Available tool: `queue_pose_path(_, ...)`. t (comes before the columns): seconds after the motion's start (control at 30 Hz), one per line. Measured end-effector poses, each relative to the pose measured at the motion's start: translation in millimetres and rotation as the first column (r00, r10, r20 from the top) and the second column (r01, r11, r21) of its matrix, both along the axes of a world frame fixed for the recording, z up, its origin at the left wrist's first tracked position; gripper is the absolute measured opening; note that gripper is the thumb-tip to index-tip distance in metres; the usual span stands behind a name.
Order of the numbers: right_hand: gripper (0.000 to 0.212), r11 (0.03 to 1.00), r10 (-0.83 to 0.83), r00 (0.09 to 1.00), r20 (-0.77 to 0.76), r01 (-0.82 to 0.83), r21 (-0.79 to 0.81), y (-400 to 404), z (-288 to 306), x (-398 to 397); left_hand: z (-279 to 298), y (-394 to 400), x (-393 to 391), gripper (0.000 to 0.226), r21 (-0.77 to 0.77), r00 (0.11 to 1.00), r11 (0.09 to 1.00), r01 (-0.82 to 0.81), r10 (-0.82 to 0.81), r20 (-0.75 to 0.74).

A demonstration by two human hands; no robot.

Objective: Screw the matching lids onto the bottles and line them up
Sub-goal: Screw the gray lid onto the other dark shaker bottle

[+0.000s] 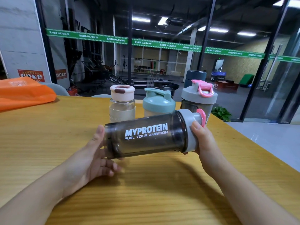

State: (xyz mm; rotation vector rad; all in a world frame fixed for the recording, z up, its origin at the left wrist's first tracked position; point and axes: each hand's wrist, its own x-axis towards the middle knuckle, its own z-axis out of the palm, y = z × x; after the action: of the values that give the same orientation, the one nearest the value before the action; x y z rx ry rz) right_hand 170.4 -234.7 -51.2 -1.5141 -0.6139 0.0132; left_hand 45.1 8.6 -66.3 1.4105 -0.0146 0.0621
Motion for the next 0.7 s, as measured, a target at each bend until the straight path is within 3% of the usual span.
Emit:
queue_pose_path(0.17,0.096,1.000,-0.005,1.000,-0.024,0.005,0.019,2.4,1.6,-2.0,1.4,2.4,0.2,0.089,0.013,1.000,1.000,-0.007,0.007,-0.024)
queue_pose_path(0.3,0.080,1.000,0.000,1.000,-0.028,0.000,-0.001,3.0,2.8,-3.1,3.8,2.8,-0.4,0.095,0.072,0.999,0.997,-0.027,0.029,-0.026)
queue_pose_path(0.47,0.100,1.000,-0.011,0.999,-0.034,0.011,-0.025,2.7,3.5,-3.4,6.4,0.9,-4.7,0.078,0.111,1.000,0.994,-0.021,0.020,0.011)
queue_pose_path(0.7,0.107,0.999,-0.043,0.997,-0.057,0.041,-0.035,0.5,2.3,1.1,7.0,2.6,-6.4,0.079,0.108,0.999,0.994,-0.033,0.029,0.039)
